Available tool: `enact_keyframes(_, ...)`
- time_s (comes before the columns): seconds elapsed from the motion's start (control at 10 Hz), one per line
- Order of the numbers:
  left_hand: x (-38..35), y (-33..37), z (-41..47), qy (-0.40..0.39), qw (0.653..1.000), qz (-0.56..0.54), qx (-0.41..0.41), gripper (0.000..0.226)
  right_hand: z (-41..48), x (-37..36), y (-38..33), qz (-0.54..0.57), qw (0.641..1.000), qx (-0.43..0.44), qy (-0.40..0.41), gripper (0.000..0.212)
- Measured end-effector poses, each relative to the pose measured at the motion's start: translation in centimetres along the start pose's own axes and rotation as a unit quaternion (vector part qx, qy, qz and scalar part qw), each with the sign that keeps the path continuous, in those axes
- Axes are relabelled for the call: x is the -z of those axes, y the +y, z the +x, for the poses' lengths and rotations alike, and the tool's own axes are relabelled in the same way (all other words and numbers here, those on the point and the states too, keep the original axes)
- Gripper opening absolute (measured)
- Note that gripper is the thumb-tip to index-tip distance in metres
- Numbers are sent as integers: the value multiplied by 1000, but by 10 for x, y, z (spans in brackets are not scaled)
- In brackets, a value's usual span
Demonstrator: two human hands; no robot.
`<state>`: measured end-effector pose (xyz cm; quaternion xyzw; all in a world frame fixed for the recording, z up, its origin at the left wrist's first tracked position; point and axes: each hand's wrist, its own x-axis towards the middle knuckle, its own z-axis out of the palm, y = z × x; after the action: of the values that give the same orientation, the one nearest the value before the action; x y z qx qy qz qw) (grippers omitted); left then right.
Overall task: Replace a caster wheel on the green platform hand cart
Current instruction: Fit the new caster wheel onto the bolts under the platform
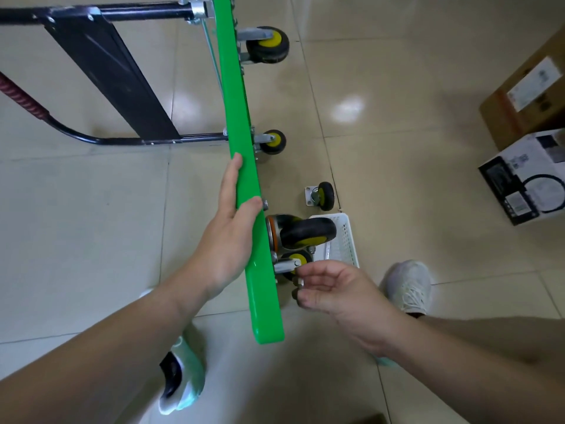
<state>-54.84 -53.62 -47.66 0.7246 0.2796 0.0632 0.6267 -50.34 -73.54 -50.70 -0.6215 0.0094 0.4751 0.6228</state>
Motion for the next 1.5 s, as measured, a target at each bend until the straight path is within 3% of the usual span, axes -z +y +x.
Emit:
enact_keyframes(0.2,-1,-3,0,-5,1000,-11,-15,67,6,-3,8,-9,999,17,40,32)
enact_keyframes(0.5,2,-8,2,11,999,-23,-25,57,22,-9,15,22,999,-19,29,26)
enact_keyframes(0.7,1,-13,7,21,997,-58,-38,64,44,-22,18,-15,999,-15,35,17)
enact_keyframes(1.2,-1,-14,4,9,997,-61,-40,63,50,-29,30,56,998,-23,30,13)
enact_keyframes(1.5,-1,-13,6,3,997,-63,-41,65,50,-27,27,-40,998,17,48,19)
